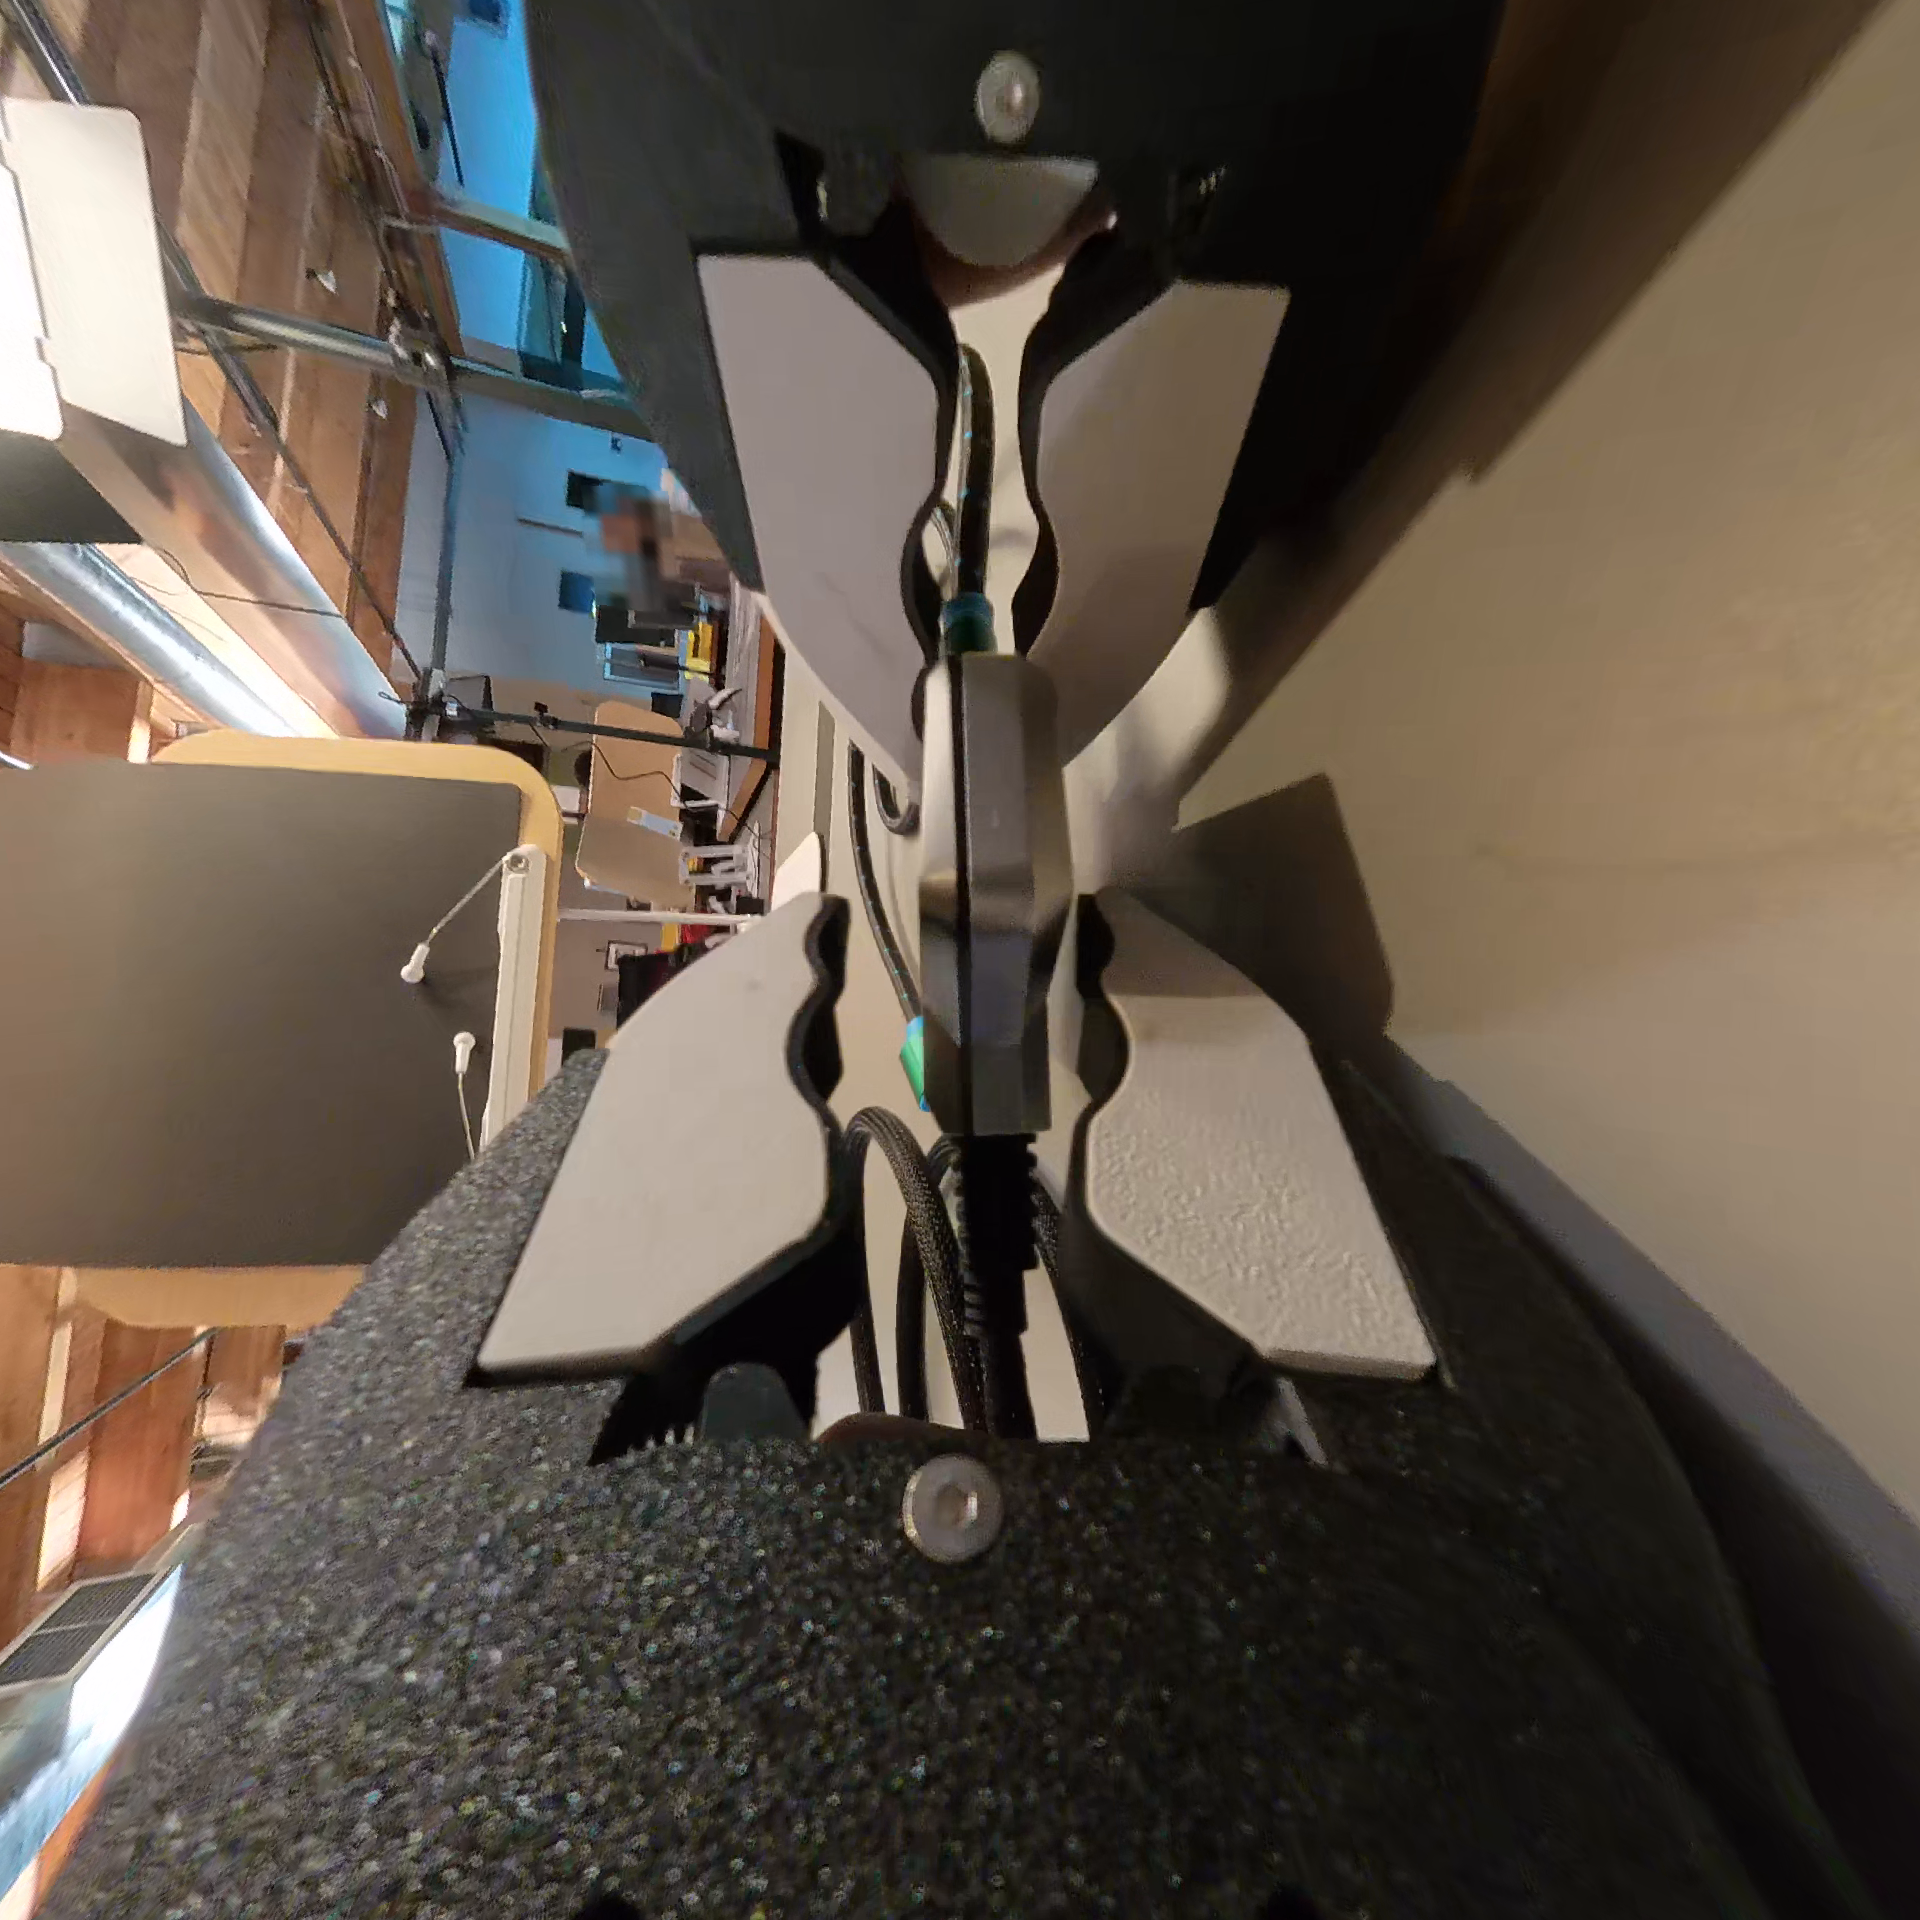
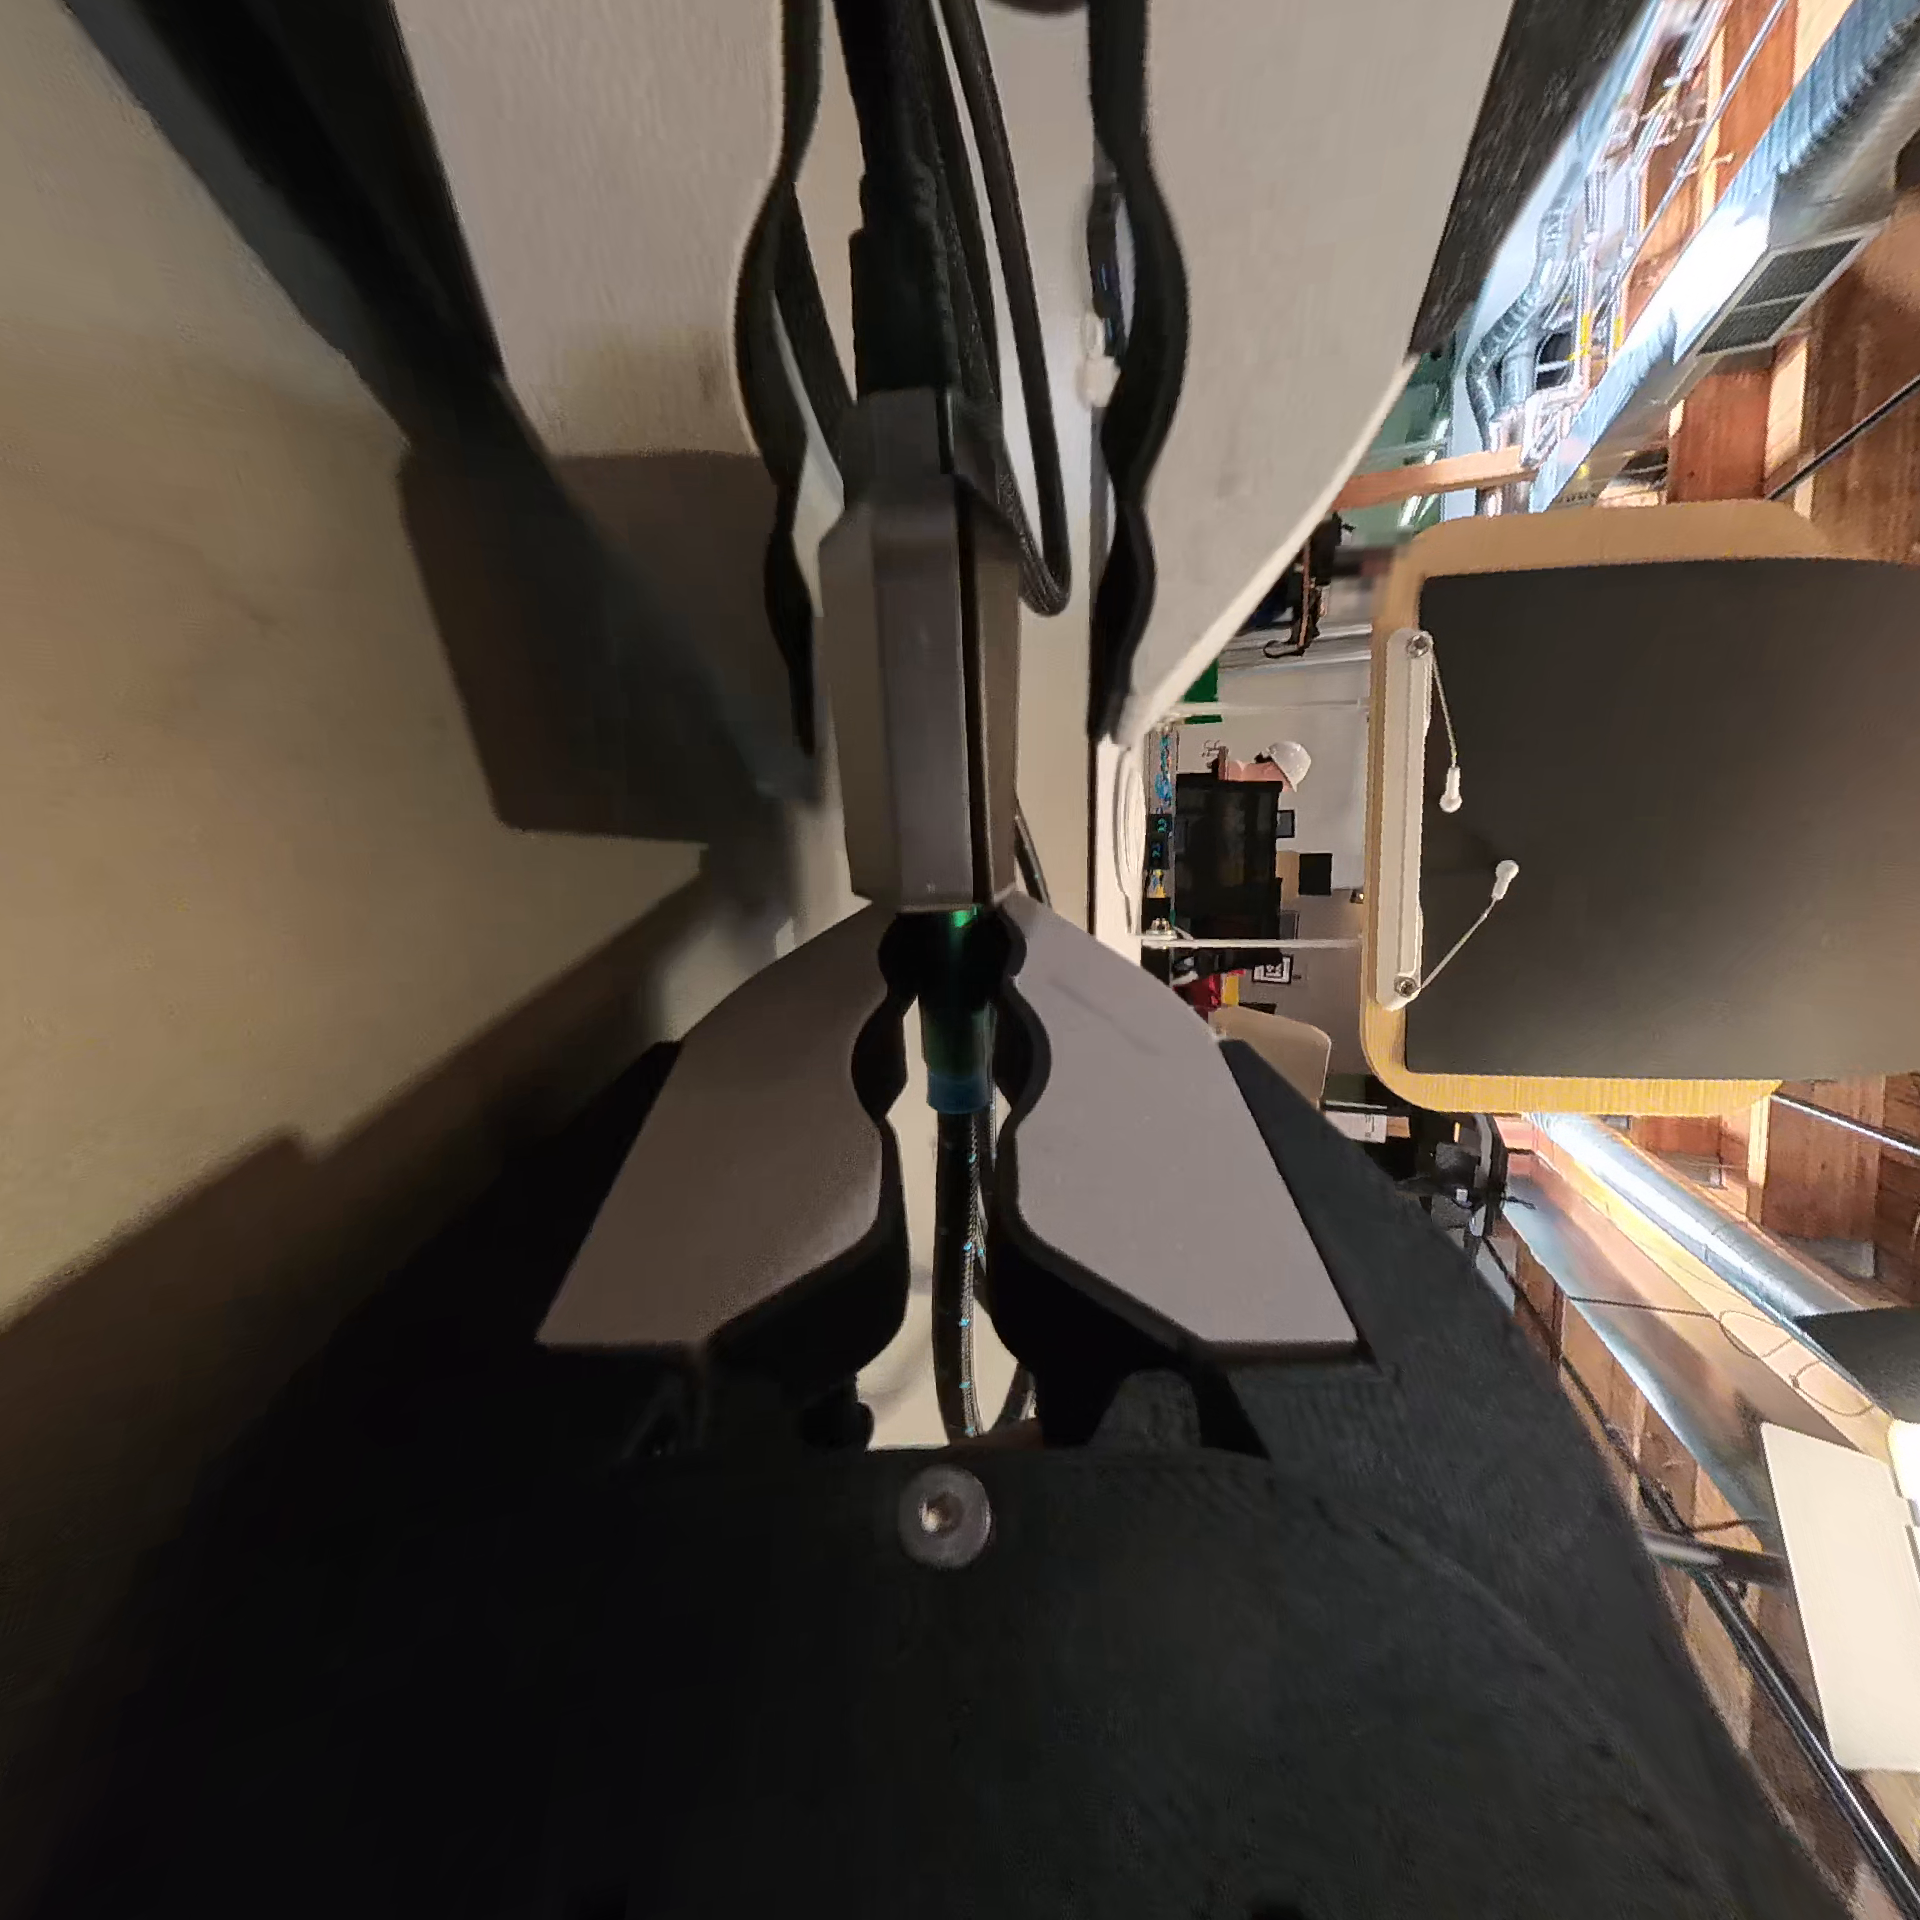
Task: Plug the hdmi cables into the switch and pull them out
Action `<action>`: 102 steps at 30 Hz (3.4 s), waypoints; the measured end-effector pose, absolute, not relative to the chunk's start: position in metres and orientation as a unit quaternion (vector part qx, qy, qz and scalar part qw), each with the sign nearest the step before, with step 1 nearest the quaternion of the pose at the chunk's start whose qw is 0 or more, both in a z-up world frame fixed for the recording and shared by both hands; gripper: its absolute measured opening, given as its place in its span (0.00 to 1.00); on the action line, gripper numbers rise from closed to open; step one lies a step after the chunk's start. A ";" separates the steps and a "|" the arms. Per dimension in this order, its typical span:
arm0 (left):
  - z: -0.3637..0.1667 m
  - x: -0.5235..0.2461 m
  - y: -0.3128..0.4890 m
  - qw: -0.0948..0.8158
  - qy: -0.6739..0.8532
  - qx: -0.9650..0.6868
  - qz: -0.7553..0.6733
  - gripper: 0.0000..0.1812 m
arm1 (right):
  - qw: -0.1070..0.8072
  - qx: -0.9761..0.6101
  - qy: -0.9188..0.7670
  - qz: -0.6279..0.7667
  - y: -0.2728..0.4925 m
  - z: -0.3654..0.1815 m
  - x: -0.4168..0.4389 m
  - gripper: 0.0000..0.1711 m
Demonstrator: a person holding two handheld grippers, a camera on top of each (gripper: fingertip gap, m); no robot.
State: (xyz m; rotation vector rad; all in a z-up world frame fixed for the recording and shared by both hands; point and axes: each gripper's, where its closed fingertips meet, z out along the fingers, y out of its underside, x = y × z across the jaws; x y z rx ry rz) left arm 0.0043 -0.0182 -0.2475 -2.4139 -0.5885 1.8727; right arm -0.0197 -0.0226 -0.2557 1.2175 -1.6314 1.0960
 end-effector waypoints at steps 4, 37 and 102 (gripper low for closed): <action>-0.250 0.002 -0.020 -0.007 -0.193 -0.780 0.595 0.25 | 0.386 0.487 -0.643 0.447 -0.021 -0.255 -0.010 0.07; -0.218 0.028 -0.066 0.059 -0.278 -0.694 0.662 0.13 | 0.406 0.427 -0.666 0.457 0.009 -0.246 -0.078 0.07; -0.231 0.026 -0.028 0.039 -0.199 -0.739 0.642 0.13 | 0.174 0.318 -0.811 0.458 0.061 -0.208 -0.049 0.22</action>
